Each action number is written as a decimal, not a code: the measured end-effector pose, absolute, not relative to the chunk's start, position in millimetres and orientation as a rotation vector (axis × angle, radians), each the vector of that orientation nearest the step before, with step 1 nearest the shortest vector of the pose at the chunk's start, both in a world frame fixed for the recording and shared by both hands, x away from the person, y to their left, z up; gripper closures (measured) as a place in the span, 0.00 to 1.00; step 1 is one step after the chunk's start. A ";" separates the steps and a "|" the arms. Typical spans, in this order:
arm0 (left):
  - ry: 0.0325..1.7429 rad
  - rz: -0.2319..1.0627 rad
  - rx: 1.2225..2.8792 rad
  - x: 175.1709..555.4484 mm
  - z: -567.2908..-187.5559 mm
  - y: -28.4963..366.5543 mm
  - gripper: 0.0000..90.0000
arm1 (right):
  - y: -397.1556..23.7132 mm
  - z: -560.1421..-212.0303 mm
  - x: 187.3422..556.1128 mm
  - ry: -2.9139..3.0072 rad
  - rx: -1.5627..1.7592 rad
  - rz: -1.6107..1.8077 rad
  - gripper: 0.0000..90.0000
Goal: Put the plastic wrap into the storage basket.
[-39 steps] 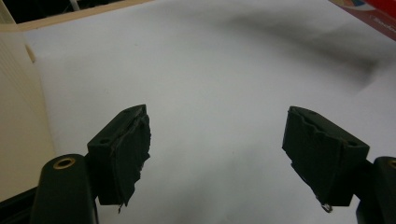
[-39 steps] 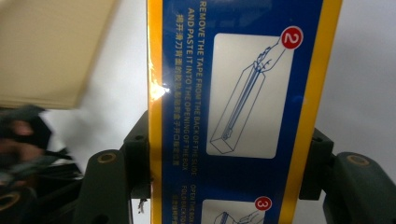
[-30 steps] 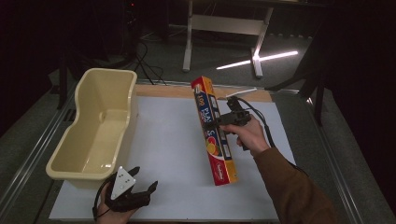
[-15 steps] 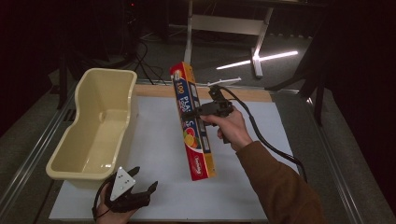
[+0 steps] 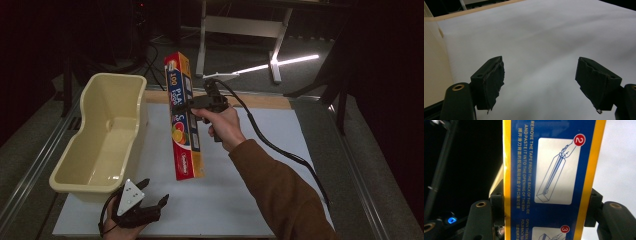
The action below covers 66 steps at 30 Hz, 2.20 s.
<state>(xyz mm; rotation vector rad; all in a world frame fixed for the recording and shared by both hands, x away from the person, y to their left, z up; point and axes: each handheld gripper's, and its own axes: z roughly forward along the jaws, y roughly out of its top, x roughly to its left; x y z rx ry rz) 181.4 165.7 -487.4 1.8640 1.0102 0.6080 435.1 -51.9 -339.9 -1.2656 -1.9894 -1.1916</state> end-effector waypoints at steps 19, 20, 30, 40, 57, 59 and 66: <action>1.009 0.617 1.845 177.3 -486.8 167.6 0.26 | -8.0 -346.0 455.6 -1.748 -1.338 -1.233 0.44; 1.008 0.619 1.846 176.8 -486.8 167.5 0.26 | -4.3 -347.2 455.8 -1.732 -1.339 -1.230 0.44; 1.004 0.617 1.843 172.3 -486.7 168.0 0.26 | 22.7 -357.4 457.7 -1.601 -1.367 -1.220 0.44; 1.001 0.613 1.842 169.9 -487.0 166.4 0.26 | 49.6 -355.6 445.3 -1.611 -1.352 -1.245 0.44; 0.987 0.621 1.836 167.8 -485.3 167.4 0.26 | 101.9 -375.5 426.8 -1.617 -1.301 -1.193 0.44; 0.986 0.622 1.833 167.3 -485.2 167.4 0.26 | 106.1 -378.2 425.0 -1.623 -1.310 -1.189 0.43; 0.986 0.623 1.830 166.6 -485.3 168.3 0.26 | 112.6 -387.9 420.9 -1.628 -1.329 -1.170 0.43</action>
